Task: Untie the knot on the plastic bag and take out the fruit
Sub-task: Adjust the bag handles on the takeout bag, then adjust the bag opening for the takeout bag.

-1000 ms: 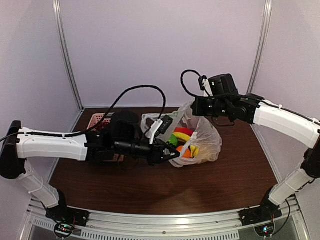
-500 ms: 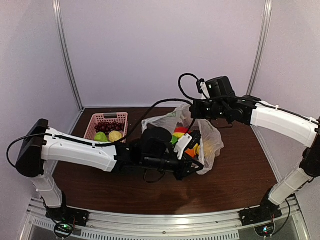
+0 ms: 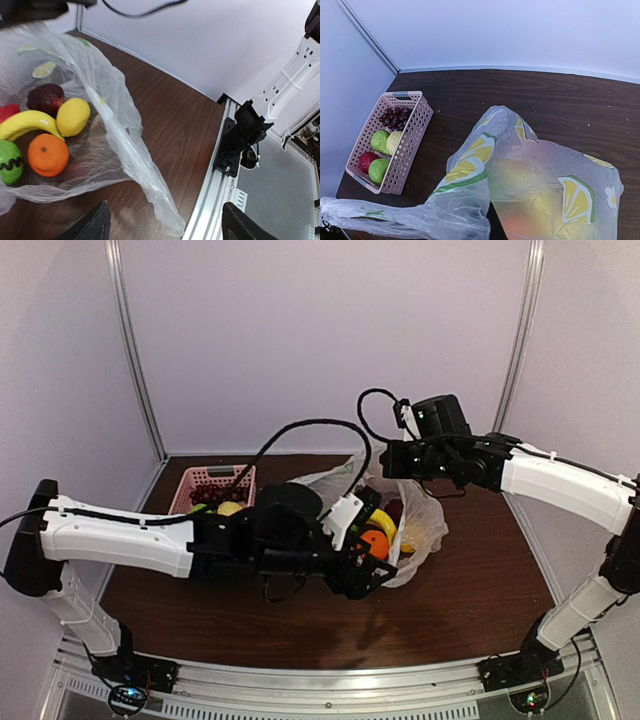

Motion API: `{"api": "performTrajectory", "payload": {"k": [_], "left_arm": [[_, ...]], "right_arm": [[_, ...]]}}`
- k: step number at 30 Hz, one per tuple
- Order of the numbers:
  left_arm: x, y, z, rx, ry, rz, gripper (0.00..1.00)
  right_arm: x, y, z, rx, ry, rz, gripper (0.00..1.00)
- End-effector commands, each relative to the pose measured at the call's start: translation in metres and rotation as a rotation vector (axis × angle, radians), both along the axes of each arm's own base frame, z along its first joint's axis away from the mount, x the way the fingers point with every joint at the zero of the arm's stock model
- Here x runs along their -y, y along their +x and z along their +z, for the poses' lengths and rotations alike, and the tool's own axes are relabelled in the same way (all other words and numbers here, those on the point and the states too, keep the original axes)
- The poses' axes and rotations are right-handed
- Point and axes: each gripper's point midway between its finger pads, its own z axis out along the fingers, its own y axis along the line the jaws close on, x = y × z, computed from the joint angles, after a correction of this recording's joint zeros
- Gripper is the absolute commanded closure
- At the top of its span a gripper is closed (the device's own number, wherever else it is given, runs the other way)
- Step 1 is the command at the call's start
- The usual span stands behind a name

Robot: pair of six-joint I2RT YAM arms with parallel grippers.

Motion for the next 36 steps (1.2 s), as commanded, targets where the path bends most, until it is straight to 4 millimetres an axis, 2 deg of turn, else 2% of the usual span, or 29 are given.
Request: {"api": "performTrajectory", "payload": {"k": [1,5,9,13,16,21,25,31,36], "left_arm": [[-0.045,0.017,0.041,0.084,-0.003,0.146,0.13],[-0.077,0.028,0.054,0.111,0.059,0.22,0.03],[-0.107,0.051,0.064,0.088,0.084,0.288,0.02],[-0.128,0.079,0.068,0.049,0.072,0.333,0.02],[-0.13,0.093,0.067,0.03,0.064,0.334,0.02],[-0.13,0.115,0.06,0.031,0.094,0.364,0.02],[-0.124,0.123,0.06,0.031,0.083,0.345,0.02],[-0.114,0.134,0.05,0.032,0.107,0.339,0.02],[-0.113,0.145,0.046,0.046,0.116,0.362,0.05]], "right_arm": [[0.006,-0.006,0.005,0.015,-0.019,0.016,1.0],[0.009,-0.009,0.008,0.022,-0.036,0.025,1.0],[0.012,-0.01,0.01,0.025,-0.053,0.025,1.0],[0.013,-0.011,0.009,0.023,-0.063,0.027,1.0],[0.013,-0.012,0.009,0.02,-0.062,0.029,0.99],[0.016,-0.015,0.014,0.024,-0.065,0.029,0.75],[0.022,-0.019,0.014,0.019,-0.076,0.019,0.57],[0.037,-0.029,0.008,-0.001,-0.098,-0.013,0.43],[0.052,-0.041,-0.005,-0.029,-0.131,-0.04,0.31]]}}
